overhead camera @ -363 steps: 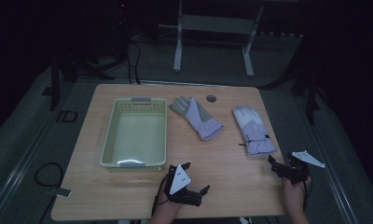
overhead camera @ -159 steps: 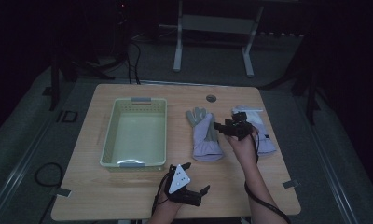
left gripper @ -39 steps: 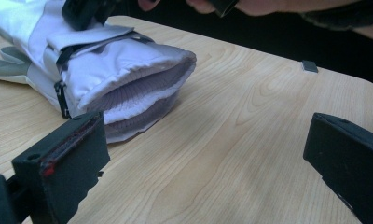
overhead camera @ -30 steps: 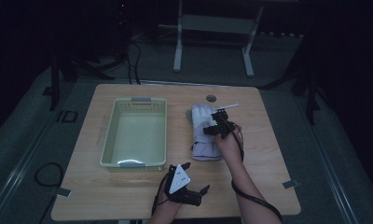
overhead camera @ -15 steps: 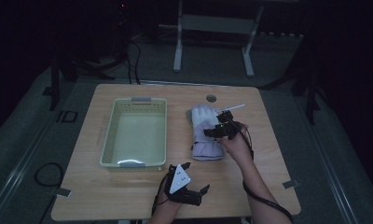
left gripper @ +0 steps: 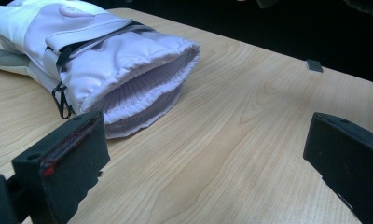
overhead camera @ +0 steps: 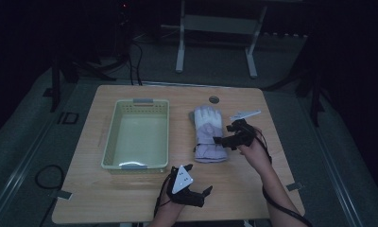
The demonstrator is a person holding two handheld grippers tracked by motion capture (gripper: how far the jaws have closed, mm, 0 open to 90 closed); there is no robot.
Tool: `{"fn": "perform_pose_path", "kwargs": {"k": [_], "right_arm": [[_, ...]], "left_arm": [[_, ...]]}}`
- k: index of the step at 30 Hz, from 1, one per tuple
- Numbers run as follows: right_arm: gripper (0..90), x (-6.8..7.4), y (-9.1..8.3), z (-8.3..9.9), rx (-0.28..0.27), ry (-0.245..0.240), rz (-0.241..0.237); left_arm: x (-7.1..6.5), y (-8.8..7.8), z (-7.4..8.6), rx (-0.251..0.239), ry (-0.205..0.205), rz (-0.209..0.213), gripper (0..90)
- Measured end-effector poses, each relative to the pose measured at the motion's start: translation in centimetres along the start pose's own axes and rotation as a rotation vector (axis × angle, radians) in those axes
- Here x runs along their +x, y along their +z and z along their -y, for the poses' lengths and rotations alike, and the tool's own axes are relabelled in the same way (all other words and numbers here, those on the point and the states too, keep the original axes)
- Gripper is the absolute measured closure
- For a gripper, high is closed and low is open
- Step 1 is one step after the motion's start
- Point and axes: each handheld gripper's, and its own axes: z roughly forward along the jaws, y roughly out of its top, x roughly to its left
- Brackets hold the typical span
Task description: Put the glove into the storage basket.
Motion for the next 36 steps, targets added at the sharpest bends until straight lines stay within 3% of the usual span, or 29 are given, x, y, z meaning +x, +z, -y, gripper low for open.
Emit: {"fn": "perform_pose_path", "kwargs": {"k": [3,7,13,15,17,19,23,25,26,27,29,32,33,36], "right_arm": [[16.2,-0.2,-0.5,0.5,-0.007,-0.034,-0.014],[16.4,-0.5,-1.3,1.0,-0.056,-0.067,-0.018],[16.3,-1.4,-2.5,1.3,-0.101,-0.059,-0.028],[16.3,-1.7,-2.8,1.3,-0.082,-0.047,-0.033],[16.3,-2.1,-3.1,1.2,-0.048,-0.026,-0.051],[15.8,-2.5,-3.3,1.2,-0.054,0.0,-0.066],[12.4,-3.1,-3.9,1.1,-0.092,0.034,-0.066],[11.3,-3.3,-4.1,1.1,-0.121,0.046,-0.054],[11.3,-3.4,-4.1,1.1,-0.13,0.047,-0.054],[12.8,-3.5,-4.1,1.1,-0.132,0.043,-0.046],[18.4,-3.6,-4.0,0.9,-0.137,0.011,0.005],[23.0,-3.9,-3.6,0.7,-0.162,-0.017,0.042],[25.3,-4.0,-3.4,0.6,-0.163,-0.02,0.053],[30.3,-4.3,-2.3,0.5,-0.158,-0.012,0.062]], "left_arm": [[-0.4,0.0,-0.7,0.01,-0.03,0.033,0.2],[-0.9,-0.2,-2.3,-0.004,-0.058,0.073,0.2],[-1.2,-0.4,-5.6,-0.004,-0.03,0.045,0.2],[-1.1,-0.6,-6.7,-0.027,-0.014,0.016,0.2],[-0.8,-0.5,-8.0,-0.013,-0.026,0.015,0.2],[0.0,-0.2,-9.2,0.001,-0.048,0.031,0.2],[2.1,0.7,-11.1,0.044,-0.1,-0.022,0.2],[3.0,1.3,-12.0,0.062,-0.106,-0.093,0.2],[3.3,1.5,-12.3,0.066,-0.088,-0.126,0.2],[3.6,1.9,-12.7,0.081,-0.075,-0.163,0.3],[4.1,2.3,-13.1,0.065,-0.075,-0.18,7.2],[5.0,3.8,-13.8,0.098,-0.091,-0.215,9.8],[5.5,4.6,-13.9,0.135,-0.112,-0.231,15.2],[7.0,6.4,-13.7,0.186,-0.203,-0.256,15.4]]}}
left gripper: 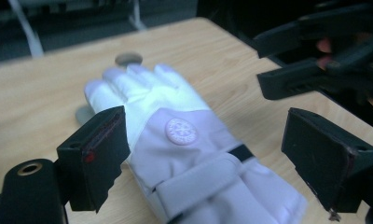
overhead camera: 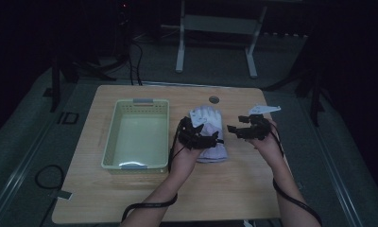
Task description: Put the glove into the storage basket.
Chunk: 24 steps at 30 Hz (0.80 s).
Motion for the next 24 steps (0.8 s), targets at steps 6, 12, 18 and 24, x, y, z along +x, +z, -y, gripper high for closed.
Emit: {"fn": "perform_pose_path", "kwargs": {"k": [6,12,18,24], "right_arm": [[36.4,0.0,2.5,0.5,0.039,0.008,-0.003],[36.9,0.6,4.6,1.4,0.078,0.02,-0.031],[39.5,1.1,6.7,3.0,0.154,0.035,-0.042],[38.0,0.6,7.9,3.6,0.214,0.098,-0.071]], "left_arm": [[1.1,3.2,0.0,0.088,-0.041,-0.115,20.6],[1.4,5.1,1.4,0.172,-0.124,-0.154,20.9],[1.6,6.8,3.5,0.232,-0.162,-0.143,21.3],[3.3,7.8,4.9,0.245,-0.274,-0.02,22.0]]}}
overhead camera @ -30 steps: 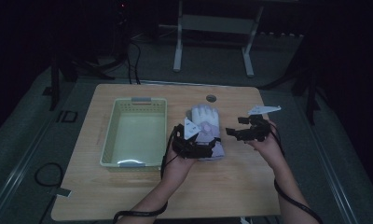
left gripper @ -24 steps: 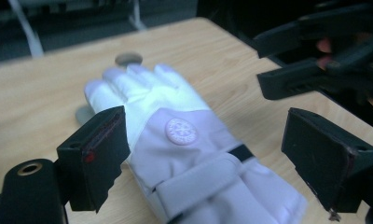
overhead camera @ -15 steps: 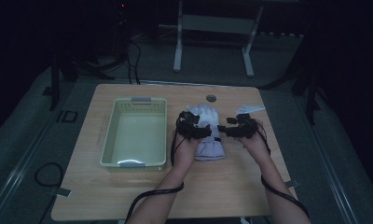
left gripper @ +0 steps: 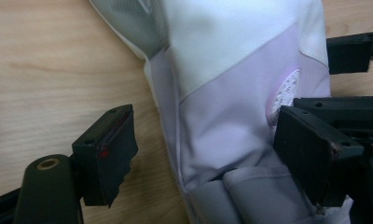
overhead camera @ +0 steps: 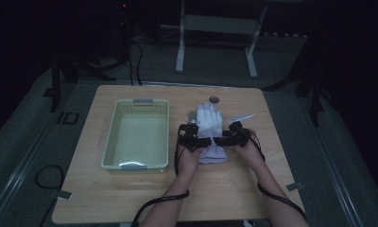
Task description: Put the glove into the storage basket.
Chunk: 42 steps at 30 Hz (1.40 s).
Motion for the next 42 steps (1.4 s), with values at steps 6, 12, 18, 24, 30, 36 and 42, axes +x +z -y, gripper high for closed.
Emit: {"fn": "perform_pose_path", "kwargs": {"k": [6,12,18,24,30,36,42], "right_arm": [[44.2,-1.0,0.7,0.0,0.044,0.118,-0.079],[75.1,-0.1,0.4,-0.4,0.05,0.11,-0.076],[80.1,0.4,-0.2,-0.6,0.049,0.113,-0.06],[80.1,1.2,-1.7,-1.1,0.023,0.087,-0.027],[80.2,2.0,-3.8,-1.7,-0.007,0.072,-0.012],[80.1,2.9,-5.8,-2.7,-0.043,0.062,-0.01],[80.1,4.1,-7.3,-3.9,-0.066,0.05,-0.01]], "left_arm": [[0.6,0.4,0.0,0.019,-0.015,0.093,39.9],[0.0,-0.1,-0.5,0.033,0.043,0.102,58.6],[-0.3,-0.8,-1.0,0.053,0.05,0.126,64.6],[-1.2,-2.2,-1.8,0.044,0.084,0.133,65.1],[-1.9,-3.9,-2.7,0.032,0.11,0.161,65.1],[-2.8,-6.1,-3.9,0.021,0.163,0.16,65.2],[-3.0,-8.2,-4.7,0.016,0.186,0.166,65.2]]}}
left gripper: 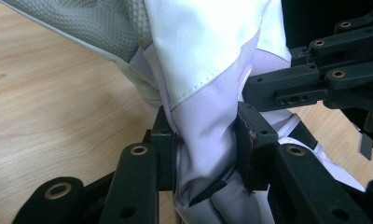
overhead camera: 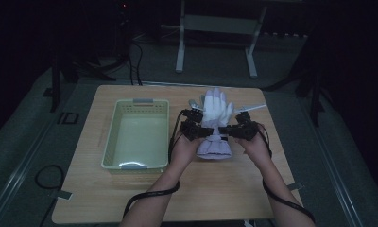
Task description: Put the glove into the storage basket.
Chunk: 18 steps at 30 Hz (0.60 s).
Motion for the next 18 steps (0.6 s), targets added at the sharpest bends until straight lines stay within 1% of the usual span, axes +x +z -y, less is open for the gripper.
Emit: {"fn": "perform_pose_path", "kwargs": {"k": [4,6,8,9,10,11,15,18], "right_arm": [[80.1,0.9,-0.6,-0.9,-0.011,-0.015,0.005],[80.1,1.3,-0.8,-1.4,-0.017,-0.013,0.006],[80.1,1.8,-0.9,-1.9,-0.018,-0.022,0.009],[80.1,1.8,-0.9,-1.9,-0.018,-0.022,0.009],[80.1,2.1,-1.0,-2.1,-0.022,-0.022,0.01],[80.1,2.5,-1.1,-2.6,-0.026,-0.028,0.008],[80.1,3.5,-1.0,-3.4,-0.038,-0.032,-0.007],[80.1,4.1,-0.7,-3.9,-0.041,-0.036,-0.01]], "left_arm": [[0.0,-1.3,-0.5,-0.008,0.015,-0.005,65.2],[0.1,-1.9,-0.7,-0.011,0.017,-0.006,65.1],[0.3,-2.6,-0.9,-0.016,0.014,-0.001,65.1],[0.3,-2.6,-0.9,-0.016,0.014,-0.001,65.1],[0.5,-3.3,-1.1,-0.018,0.023,-0.002,65.1],[0.7,-3.6,-1.1,-0.021,0.023,0.001,65.0],[1.2,-5.0,-1.2,-0.025,0.031,-0.008,65.0],[1.6,-5.6,-1.2,-0.026,0.032,-0.013,65.0]]}}
